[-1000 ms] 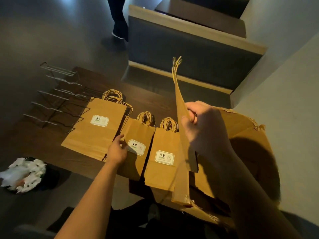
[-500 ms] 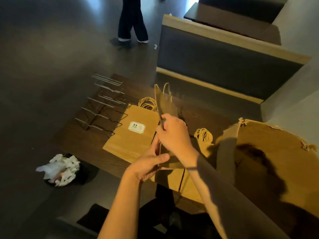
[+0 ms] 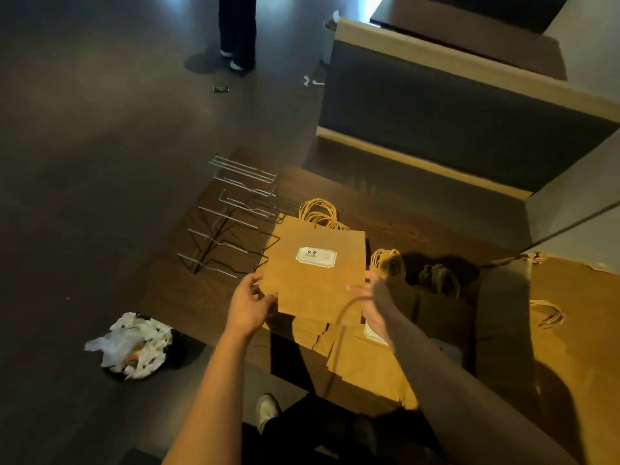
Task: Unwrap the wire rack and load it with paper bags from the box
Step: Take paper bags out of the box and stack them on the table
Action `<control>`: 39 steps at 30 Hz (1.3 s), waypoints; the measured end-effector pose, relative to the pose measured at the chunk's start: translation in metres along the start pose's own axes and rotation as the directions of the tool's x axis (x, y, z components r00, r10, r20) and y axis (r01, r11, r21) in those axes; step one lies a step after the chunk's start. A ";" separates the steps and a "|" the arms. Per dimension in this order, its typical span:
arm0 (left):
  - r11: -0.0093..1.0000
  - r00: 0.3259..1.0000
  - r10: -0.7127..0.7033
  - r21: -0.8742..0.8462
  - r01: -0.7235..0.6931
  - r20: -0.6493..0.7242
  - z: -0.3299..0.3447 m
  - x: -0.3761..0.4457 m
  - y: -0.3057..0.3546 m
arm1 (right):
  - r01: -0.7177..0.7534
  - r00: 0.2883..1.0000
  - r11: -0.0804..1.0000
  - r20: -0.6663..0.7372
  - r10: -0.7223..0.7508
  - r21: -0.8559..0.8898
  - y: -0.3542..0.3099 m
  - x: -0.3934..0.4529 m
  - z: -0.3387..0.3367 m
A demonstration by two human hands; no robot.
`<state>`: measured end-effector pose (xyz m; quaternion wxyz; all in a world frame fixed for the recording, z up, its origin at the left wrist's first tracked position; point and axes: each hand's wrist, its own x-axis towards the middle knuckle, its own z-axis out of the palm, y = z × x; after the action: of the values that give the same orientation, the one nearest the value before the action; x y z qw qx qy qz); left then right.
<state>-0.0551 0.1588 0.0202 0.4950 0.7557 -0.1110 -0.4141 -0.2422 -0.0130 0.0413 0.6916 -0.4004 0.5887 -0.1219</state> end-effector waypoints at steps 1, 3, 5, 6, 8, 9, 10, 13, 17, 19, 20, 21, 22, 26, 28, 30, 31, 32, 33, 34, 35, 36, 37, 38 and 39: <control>0.993 0.997 0.011 0.116 -0.002 -0.080 -0.001 0.006 -0.006 | 0.012 0.998 0.996 -0.054 -0.017 -0.088 0.009 0.006 0.008; 0.952 0.993 0.028 0.306 0.008 -0.112 -0.003 0.014 -0.017 | 0.027 0.985 0.942 -0.151 -0.082 -0.335 0.026 0.023 0.025; 0.916 0.997 0.039 0.400 -0.006 -0.074 -0.003 0.012 -0.023 | -0.038 0.980 0.878 -0.188 -0.059 -0.477 0.040 0.038 0.038; 0.907 0.998 0.037 0.422 -0.010 -0.056 -0.002 0.011 -0.025 | -0.075 0.977 0.853 -0.208 -0.040 -0.517 0.045 0.047 0.042; 0.898 0.999 0.034 0.440 -0.016 -0.032 0.001 0.008 -0.024 | -0.115 0.985 0.820 -0.169 0.023 -0.560 0.052 0.062 0.045; 0.897 0.999 0.034 0.442 -0.021 -0.022 0.003 0.007 -0.023 | -0.125 0.989 0.820 -0.138 0.057 -0.558 0.054 0.068 0.045; 0.900 1.000 0.026 0.436 -0.017 -0.015 0.006 0.005 -0.020 | -0.141 0.988 0.833 -0.124 0.088 -0.536 0.054 0.070 0.044; 0.918 1.000 0.026 0.396 -0.022 -0.006 0.020 -0.003 -0.004 | -0.090 0.987 0.873 -0.163 0.012 -0.480 0.040 0.064 0.029; 0.961 0.998 0.050 0.270 -0.056 0.029 0.056 -0.020 0.029 | 0.242 0.948 0.906 -0.114 -0.297 -0.346 -0.005 0.023 -0.025; 0.978 0.995 0.051 0.199 -0.068 0.089 0.084 -0.032 0.048 | 0.360 0.920 0.910 -0.087 -0.383 -0.204 -0.036 -0.020 -0.063; 0.986 0.991 0.051 0.152 -0.069 0.121 0.100 -0.039 0.055 | 0.436 0.883 0.876 -0.087 -0.461 -0.208 -0.051 -0.045 -0.086; 0.993 0.986 0.062 0.094 -0.077 0.155 0.120 -0.049 0.063 | 0.510 0.831 0.821 -0.100 -0.547 -0.256 -0.064 -0.067 -0.112; 0.996 0.980 0.075 0.039 -0.084 0.187 0.136 -0.058 0.072 | 0.564 0.782 0.780 -0.128 -0.610 -0.271 -0.071 -0.085 -0.134; 0.991 0.947 0.112 -0.108 -0.082 0.303 0.200 -0.109 0.101 | 0.544 0.720 0.794 -0.335 -0.608 -0.271 -0.073 -0.116 -0.235; 0.986 0.930 0.111 -0.156 -0.059 0.350 0.232 -0.133 0.105 | 0.395 0.779 0.870 -0.395 -0.488 -0.295 -0.055 -0.105 -0.293; 0.983 0.919 0.109 -0.181 -0.042 0.379 0.260 -0.152 0.106 | 0.148 0.873 0.940 -0.407 -0.270 -0.308 -0.025 -0.082 -0.343; 0.981 0.912 0.103 -0.194 -0.027 0.396 0.275 -0.161 0.107 | 0.036 0.915 0.950 -0.371 -0.156 -0.310 -0.008 -0.071 -0.366; 0.978 0.907 0.095 -0.210 -0.008 0.409 0.288 -0.169 0.107 | -0.042 0.945 0.939 -0.318 -0.073 -0.340 0.008 -0.063 -0.383; 0.973 0.903 0.087 -0.228 0.013 0.422 0.298 -0.176 0.107 | -0.116 0.960 0.896 -0.281 -0.010 -0.428 0.024 -0.053 -0.398; 0.970 0.894 0.082 -0.243 0.031 0.441 0.311 -0.184 0.105 | -0.183 0.962 0.827 -0.271 0.038 -0.532 0.041 -0.047 -0.413; 0.967 0.884 0.079 -0.250 0.045 0.461 0.322 -0.191 0.103 | -0.232 0.960 0.696 -0.274 0.052 -0.679 0.055 -0.043 -0.424; 0.968 0.874 0.078 -0.246 0.048 0.480 0.330 -0.195 0.100 | -0.241 0.964 0.505 -0.264 0.026 -0.828 0.072 -0.040 -0.431; 0.971 0.864 0.078 -0.233 0.047 0.497 0.337 -0.200 0.096 | -0.222 0.974 0.253 -0.228 0.006 -0.942 0.089 -0.035 -0.437; 0.975 0.856 0.075 -0.218 0.045 0.512 0.345 -0.203 0.092 | -0.199 0.980 0.025 -0.199 0.012 -0.980 0.102 -0.039 -0.439; 0.978 0.850 0.070 -0.205 0.045 0.523 0.351 -0.207 0.088 | -0.196 0.979 -0.130 -0.201 0.026 -0.972 0.114 -0.042 -0.440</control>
<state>-0.4231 0.0049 0.1427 0.5252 0.5559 -0.2030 -0.6115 -0.6897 -0.0929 -0.0017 0.1321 -0.7230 0.5511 0.3951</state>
